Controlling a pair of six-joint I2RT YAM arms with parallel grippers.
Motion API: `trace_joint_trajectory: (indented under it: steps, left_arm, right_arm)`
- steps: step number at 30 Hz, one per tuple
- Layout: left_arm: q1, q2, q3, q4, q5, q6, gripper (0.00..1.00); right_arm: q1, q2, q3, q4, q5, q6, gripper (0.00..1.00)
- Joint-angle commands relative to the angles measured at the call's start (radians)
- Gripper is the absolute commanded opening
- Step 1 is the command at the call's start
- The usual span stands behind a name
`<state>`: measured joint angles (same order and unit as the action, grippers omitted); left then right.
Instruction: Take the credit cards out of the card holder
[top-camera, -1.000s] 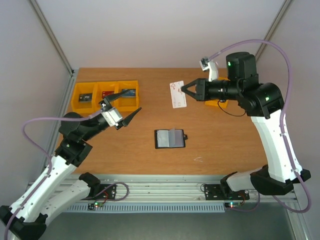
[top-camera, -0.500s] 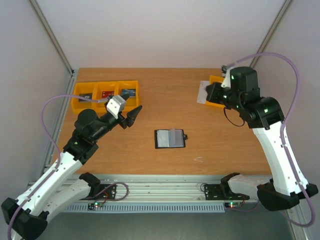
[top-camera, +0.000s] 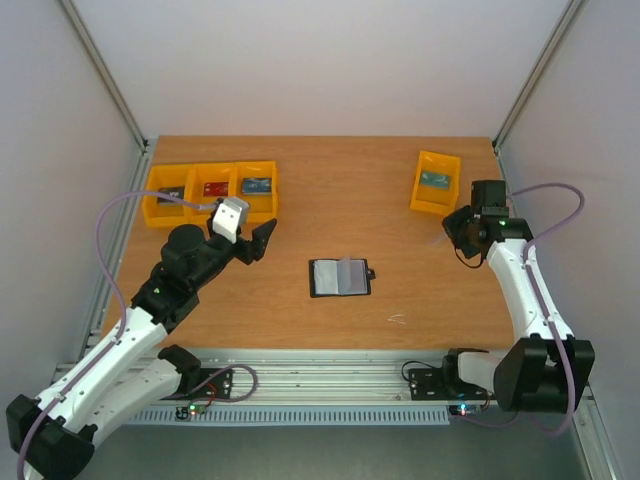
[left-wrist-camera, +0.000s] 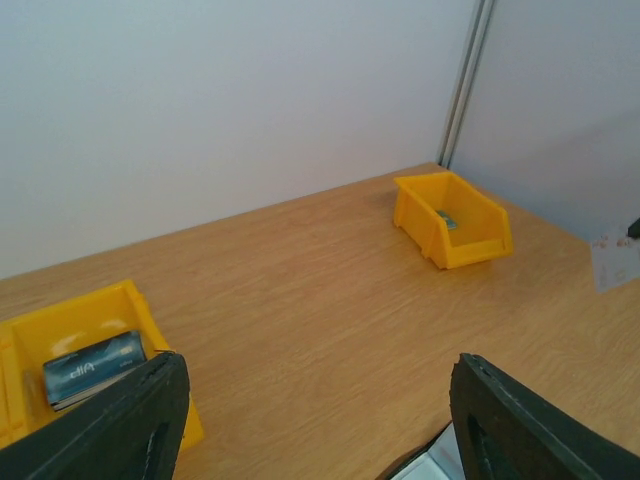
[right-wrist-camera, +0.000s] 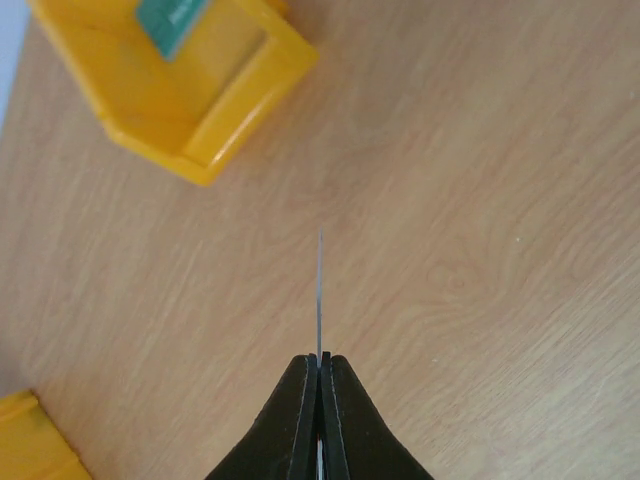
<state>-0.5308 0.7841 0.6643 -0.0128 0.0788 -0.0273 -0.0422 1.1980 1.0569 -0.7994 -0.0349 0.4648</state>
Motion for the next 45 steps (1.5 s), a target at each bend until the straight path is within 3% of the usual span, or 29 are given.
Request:
trace_joint_trajectory:
  steps: [1,4,14,27,31,35,37,40,42,45]
  left_arm:
    - [0.008,0.000,-0.012,0.019,-0.034,-0.013,0.73]
    - [0.009,0.012,-0.012,0.018,-0.037,-0.008,0.73]
    - [0.009,0.042,-0.017,0.022,-0.035,-0.019,0.73]
    - [0.009,0.034,-0.023,0.024,-0.033,-0.018,0.73]
    - [0.009,0.033,-0.027,0.026,-0.028,-0.020,0.73]
    - [0.009,0.038,-0.037,0.017,-0.023,-0.049,0.73]
    - [0.009,0.045,-0.043,0.017,-0.020,-0.061,0.73]
    - [0.009,0.072,-0.048,0.018,0.004,-0.081,0.75]
    - [0.010,0.102,-0.052,0.017,0.063,-0.091,0.77]
    - [0.009,0.157,-0.055,0.055,0.182,-0.092,0.77]
  right_arm:
    - [-0.067,0.037,-0.067,0.115,-0.025,0.133,0.01]
    - [-0.117,0.082,-0.122,0.154,-0.082,0.149,0.01]
    - [-0.125,0.145,-0.225,0.195,-0.014,0.120,0.01]
    - [-0.125,0.085,-0.387,0.162,0.013,0.268,0.03]
    - [-0.125,0.033,-0.397,0.093,0.021,0.318,0.23]
    - [-0.125,-0.064,-0.391,0.029,0.072,0.341,0.54]
    - [-0.125,-0.114,-0.375,0.033,0.069,0.289,0.57]
    - [-0.107,-0.115,-0.297,0.079,-0.012,0.081,0.57]
    - [-0.034,-0.069,-0.209,0.067,-0.015,-0.088,0.58]
    - [0.169,0.033,-0.094,0.036,-0.027,-0.326,0.64]
